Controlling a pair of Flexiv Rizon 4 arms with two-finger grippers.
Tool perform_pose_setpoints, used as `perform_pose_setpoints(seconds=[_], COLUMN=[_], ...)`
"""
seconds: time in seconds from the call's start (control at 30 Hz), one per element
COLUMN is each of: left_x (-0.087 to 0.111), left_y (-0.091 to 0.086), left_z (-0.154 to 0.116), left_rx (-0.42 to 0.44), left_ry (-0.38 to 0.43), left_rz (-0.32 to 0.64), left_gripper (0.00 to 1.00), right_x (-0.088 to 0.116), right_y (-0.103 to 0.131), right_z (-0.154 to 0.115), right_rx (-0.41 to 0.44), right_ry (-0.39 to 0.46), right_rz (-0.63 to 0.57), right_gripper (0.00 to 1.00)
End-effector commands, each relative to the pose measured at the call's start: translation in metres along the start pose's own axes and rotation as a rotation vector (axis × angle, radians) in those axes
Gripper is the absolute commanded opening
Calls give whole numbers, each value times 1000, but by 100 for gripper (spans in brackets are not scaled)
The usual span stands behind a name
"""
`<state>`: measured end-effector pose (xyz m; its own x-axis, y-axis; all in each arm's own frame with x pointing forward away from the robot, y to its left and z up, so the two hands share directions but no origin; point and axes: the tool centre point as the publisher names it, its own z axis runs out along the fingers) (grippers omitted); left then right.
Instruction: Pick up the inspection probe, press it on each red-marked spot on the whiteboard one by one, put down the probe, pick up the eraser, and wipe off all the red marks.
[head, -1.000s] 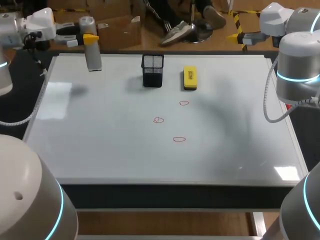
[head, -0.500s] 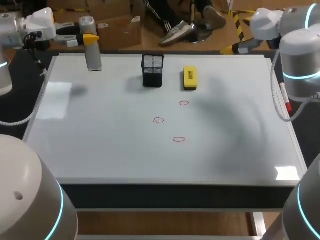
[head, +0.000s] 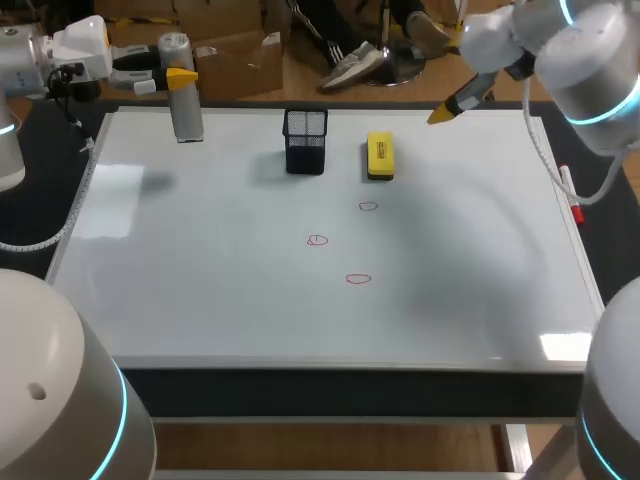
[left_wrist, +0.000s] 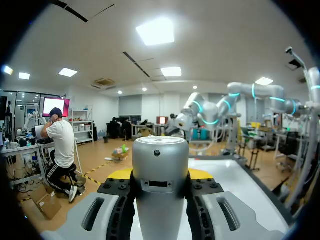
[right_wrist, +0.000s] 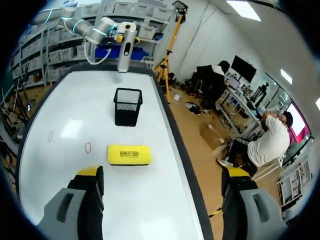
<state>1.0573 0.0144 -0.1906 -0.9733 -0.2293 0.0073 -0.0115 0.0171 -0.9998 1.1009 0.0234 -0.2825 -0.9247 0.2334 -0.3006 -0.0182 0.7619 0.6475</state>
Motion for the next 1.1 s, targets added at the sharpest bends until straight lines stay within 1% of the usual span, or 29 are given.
perform_pose_setpoints(seconds=[0.03,0.1,0.27,0.3,0.87,0.93,0.97,1.0,1.03,1.1], left_x=[1,1,1,1,1,1,1,1,1,1], left_y=[-1,-1,-1,-1,-1,-1,-1,-1,-1,-1], left_z=[0,0,0,0,0,0,0,0,0,0], left_rx=[0,0,0,0,0,0,0,0,0,0], left_ry=[-2,-2,-2,-2,-2,-2,-2,-2,-2,-2], left_rz=[1,1,1,1,1,1,1,1,1,1], left_gripper=[0,0,0,0,0,0,0,0,0,0], right_x=[-2,0,7,8,8,5,5,7,8,12], right_y=[4,3,3,5,5,7,10,13,15,18], right_z=[1,1,-5,-9,-9,2,8,13,18,25], right_rx=[470,456,466,463,463,420,389,369,371,343], right_ry=[389,405,417,411,411,442,448,472,500,536], right_rz=[-256,-260,-275,-251,-251,-325,-394,-442,-466,-539], right_gripper=[100,100,100,100,100,100,100,100,100,100])
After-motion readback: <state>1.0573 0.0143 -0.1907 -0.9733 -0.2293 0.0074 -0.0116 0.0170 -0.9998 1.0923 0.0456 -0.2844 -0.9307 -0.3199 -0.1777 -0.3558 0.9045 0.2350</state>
